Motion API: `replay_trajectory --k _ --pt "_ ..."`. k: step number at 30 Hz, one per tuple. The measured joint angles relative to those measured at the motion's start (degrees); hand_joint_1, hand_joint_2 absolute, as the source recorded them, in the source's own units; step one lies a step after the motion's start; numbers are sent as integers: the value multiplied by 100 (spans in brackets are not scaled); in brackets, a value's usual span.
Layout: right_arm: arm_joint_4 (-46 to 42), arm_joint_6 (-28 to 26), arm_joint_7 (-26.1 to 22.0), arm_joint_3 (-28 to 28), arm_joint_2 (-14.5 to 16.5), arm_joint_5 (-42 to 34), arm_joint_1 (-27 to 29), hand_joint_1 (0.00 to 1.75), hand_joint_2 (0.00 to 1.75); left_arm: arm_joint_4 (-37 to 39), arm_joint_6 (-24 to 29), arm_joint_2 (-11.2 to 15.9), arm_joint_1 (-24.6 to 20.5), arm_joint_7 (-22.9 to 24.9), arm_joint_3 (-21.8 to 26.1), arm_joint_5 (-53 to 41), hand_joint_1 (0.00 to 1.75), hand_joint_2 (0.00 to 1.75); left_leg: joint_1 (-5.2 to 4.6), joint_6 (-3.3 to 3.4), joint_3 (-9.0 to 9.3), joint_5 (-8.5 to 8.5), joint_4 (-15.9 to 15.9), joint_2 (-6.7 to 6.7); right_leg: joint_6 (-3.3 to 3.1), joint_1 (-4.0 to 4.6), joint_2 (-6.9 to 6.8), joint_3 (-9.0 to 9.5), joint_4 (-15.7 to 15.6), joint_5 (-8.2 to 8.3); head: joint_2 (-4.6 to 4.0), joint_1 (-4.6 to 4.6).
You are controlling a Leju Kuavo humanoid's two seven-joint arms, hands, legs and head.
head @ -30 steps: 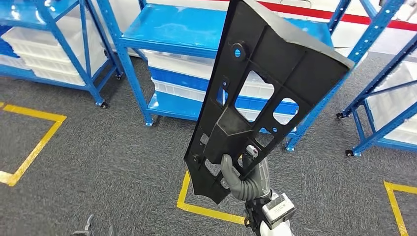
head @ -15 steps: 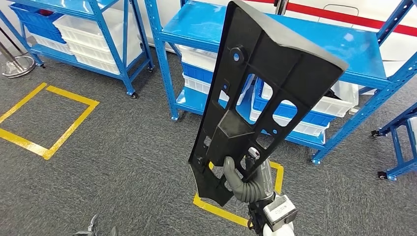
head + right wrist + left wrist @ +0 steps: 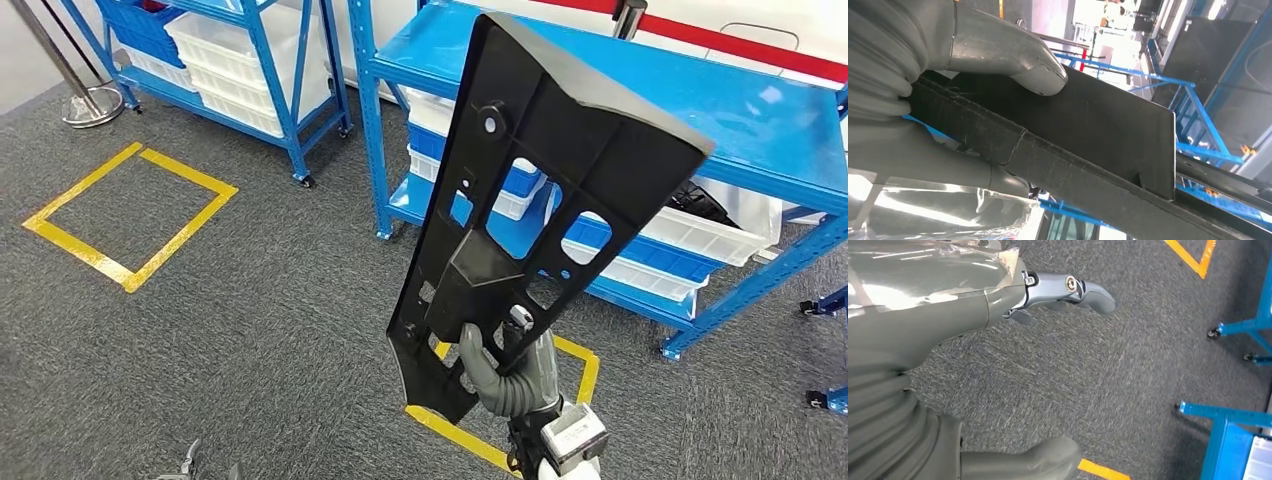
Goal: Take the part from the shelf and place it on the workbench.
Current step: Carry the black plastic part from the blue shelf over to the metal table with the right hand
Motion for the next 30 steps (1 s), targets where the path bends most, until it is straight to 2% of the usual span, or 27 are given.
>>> replay_trajectory --k 2,3,4,5,6,8,9,10,11,12,13,14,16,18,19,20,22,23,24,25,26,27,28,30 --pt "15 21 -78 -12 -20 -15 54 175 175 1 30 0 2 -1 1 5 0 175 -47 84 -18 -3 -43 -91 56 27 -101 7 -7 -18 1 13" --pt "22 31 -99 -15 -26 -19 72 175 175 -1 42 -2 16 -1 2 8 0 175 -53 124 -14 10 -66 -143 87 21 -100 -1 11 -46 1 15" --pt "25 38 -106 -17 -30 -23 87 175 175 -3 51 -3 25 -1 2 11 0 175 -55 169 -7 25 -87 -197 109 12 -29 -30 86 -102 0 16" --pt "25 42 -112 -22 -34 -26 102 175 175 -5 58 -4 26 -2 4 13 0 175 -50 220 2 42 -108 -248 113 0 86 -109 269 -204 0 20" --pt "25 42 -118 -28 -46 -30 128 175 175 -7 60 -5 21 -2 6 15 0 175 -45 260 6 53 -117 -307 97 -19 228 -267 587 -349 -1 27" --pt "24 29 -127 -43 -91 -34 215 175 175 -1 39 -4 -2 -2 1 17 0 175 -51 310 -5 60 -117 -449 65 -36 385 -667 1371 -628 -1 45" --pt "22 10 -128 -55 -125 -36 270 175 175 10 23 -5 -11 -2 -10 18 0 175 -53 314 -8 62 -116 -532 76 -41 411 -818 1631 -686 -1 50" --pt "15 -15 -130 -74 -161 -36 324 175 175 29 4 -5 -23 -1 -27 17 0 175 -54 315 -7 66 -115 -611 108 -44 427 -863 1672 -648 -1 53" --pt "-3 -42 -132 -103 -196 -37 381 175 175 50 -8 -7 -37 -1 -47 17 0 175 -54 313 -4 70 -113 -692 154 -50 449 -794 1488 -525 -1 52" --pt "-29 -69 -135 -140 -227 -37 435 175 175 71 -17 -9 -54 -1 -75 17 0 175 -54 308 -1 75 -111 -769 200 -64 504 -637 1138 -356 -1 54" --pt "-57 -88 -139 -177 -255 -37 480 175 175 89 -21 -11 -73 -1 -105 17 0 175 -58 294 -1 82 -107 -839 233 -86 616 -460 734 -196 -1 57" --pt "-86 -104 -143 -207 -277 -36 516 175 175 102 -22 -13 -91 -1 -131 17 0 175 -70 275 -7 87 -100 -903 231 -104 704 -319 401 -67 -1 57" --pt "-127 -126 -150 -238 -310 -35 561 175 175 121 -21 -15 -120 0 -164 17 0 175 -81 216 -30 106 -93 -989 172 -102 799 -198 112 43 -1 51" --pt "-157 -137 -153 -257 -324 -33 588 175 175 143 -20 -17 -130 0 -174 16 0 175 -53 149 -68 121 -84 -1036 79 -92 706 -180 94 91 -1 49" --pt "-171 -139 -154 -268 -327 -33 595 175 175 154 -17 -17 -129 -1 -179 14 0 175 -46 122 -101 83 -35 -966 40 -100 659 -175 79 110 -1 48" --pt "-188 -139 -154 -279 -330 -33 604 175 175 164 -14 -19 -131 -1 -185 13 0 175 -40 94 -168 -18 104 -837 -12 -114 600 -173 63 130 -1 32" --pt "-213 -139 -154 -297 -340 -33 630 175 175 173 -8 -22 -148 -1 -201 10 0 175 -34 44 -427 -382 696 -527 -74 -103 465 -173 49 141 -1 3" --pt "-219 -139 -154 -306 -345 -33 644 175 175 175 -7 -23 -157 -1 -209 9 0 175 -21 18 -594 -567 1071 -447 -96 -89 388 -177 50 140 -1 -8" --pt "-220 -139 -154 -312 -350 -33 656 175 175 179 -7 -25 -162 -1 -215 9 0 175 -6 -2 -721 -677 1361 -412 -99 -77 312 -183 51 137 -1 -7" --pt "-220 -139 -154 -316 -354 -33 664 175 175 185 -7 -26 -162 -1 -221 9 0 175 6 -18 -764 -690 1481 -389 -100 -71 238 -188 52 135 -1 -8" --pt "-220 -139 -154 -318 -355 -33 671 175 175 192 -7 -26 -159 -1 -226 9 0 175 17 -27 -698 -606 1385 -364 -100 -69 171 -191 53 133 -1 -9" --pt "-221 -139 -154 -320 -356 -33 675 175 175 198 -6 -26 -159 -1 -228 10 0 175 26 -29 -522 -450 1086 -311 -98 -68 108 -190 54 131 -1 -8" --pt "-223 -139 -154 -321 -356 -33 676 175 175 202 -5 -26 -163 -1 -230 10 0 175 27 -22 -287 -293 679 -200 -90 -64 51 -184 55 126 -1 -9" --pt "-233 -139 -155 -326 -358 -31 677 175 175 203 -5 -26 -179 -1 -237 11 0 175 -5 21 50 -110 70 -7 -52 -24 -48 -180 63 105 -1 3"
